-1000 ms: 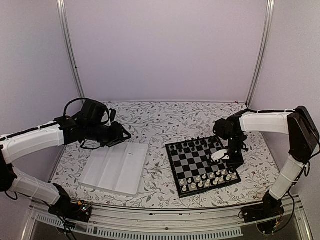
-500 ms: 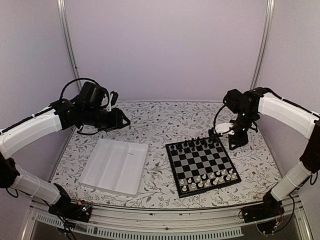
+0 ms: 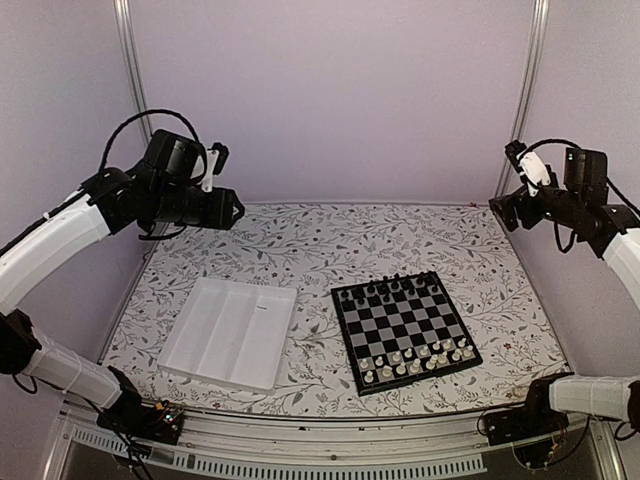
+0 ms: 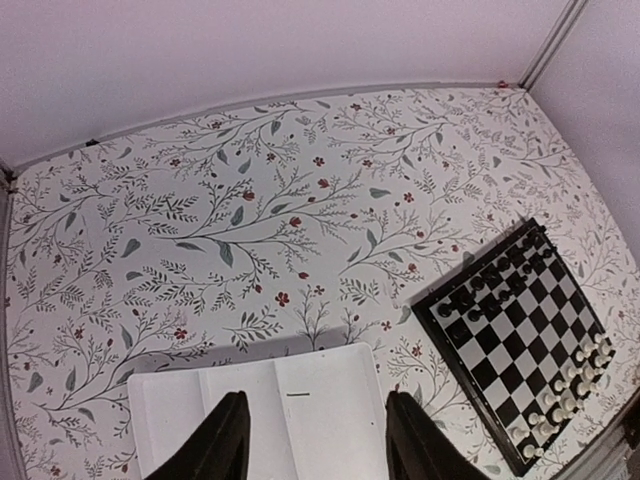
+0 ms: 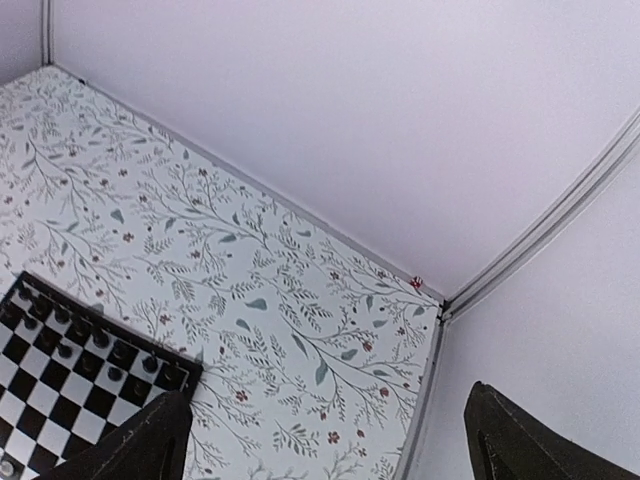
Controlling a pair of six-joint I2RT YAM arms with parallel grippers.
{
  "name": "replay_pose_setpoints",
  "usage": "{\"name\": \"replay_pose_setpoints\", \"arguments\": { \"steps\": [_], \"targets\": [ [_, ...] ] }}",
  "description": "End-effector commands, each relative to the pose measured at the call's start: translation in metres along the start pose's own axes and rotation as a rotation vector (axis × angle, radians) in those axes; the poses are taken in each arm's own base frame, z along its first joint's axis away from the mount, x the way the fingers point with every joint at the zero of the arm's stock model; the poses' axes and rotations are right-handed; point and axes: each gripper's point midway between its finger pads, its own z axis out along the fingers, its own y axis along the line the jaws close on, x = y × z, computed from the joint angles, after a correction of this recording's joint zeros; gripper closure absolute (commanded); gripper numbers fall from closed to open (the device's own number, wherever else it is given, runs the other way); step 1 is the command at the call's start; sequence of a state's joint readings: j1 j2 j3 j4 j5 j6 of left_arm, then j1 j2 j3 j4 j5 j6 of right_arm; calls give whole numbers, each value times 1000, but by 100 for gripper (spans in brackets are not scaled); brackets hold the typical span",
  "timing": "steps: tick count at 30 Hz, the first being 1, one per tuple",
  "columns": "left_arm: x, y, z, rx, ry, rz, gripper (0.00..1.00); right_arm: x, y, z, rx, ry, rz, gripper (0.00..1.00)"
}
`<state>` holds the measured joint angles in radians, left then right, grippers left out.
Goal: Set up the chess pieces on the board
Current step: Reset both arms
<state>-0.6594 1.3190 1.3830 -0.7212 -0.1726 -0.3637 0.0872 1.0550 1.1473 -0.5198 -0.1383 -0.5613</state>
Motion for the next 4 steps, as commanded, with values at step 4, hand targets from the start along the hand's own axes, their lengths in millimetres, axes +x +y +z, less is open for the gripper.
{"name": "replay_pose_setpoints", "arguments": {
  "steps": [4],
  "targets": [
    [-23, 3, -15, -24, -138, 58, 45, -37, 11, -13, -62, -245, 285, 1]
  ]
}}
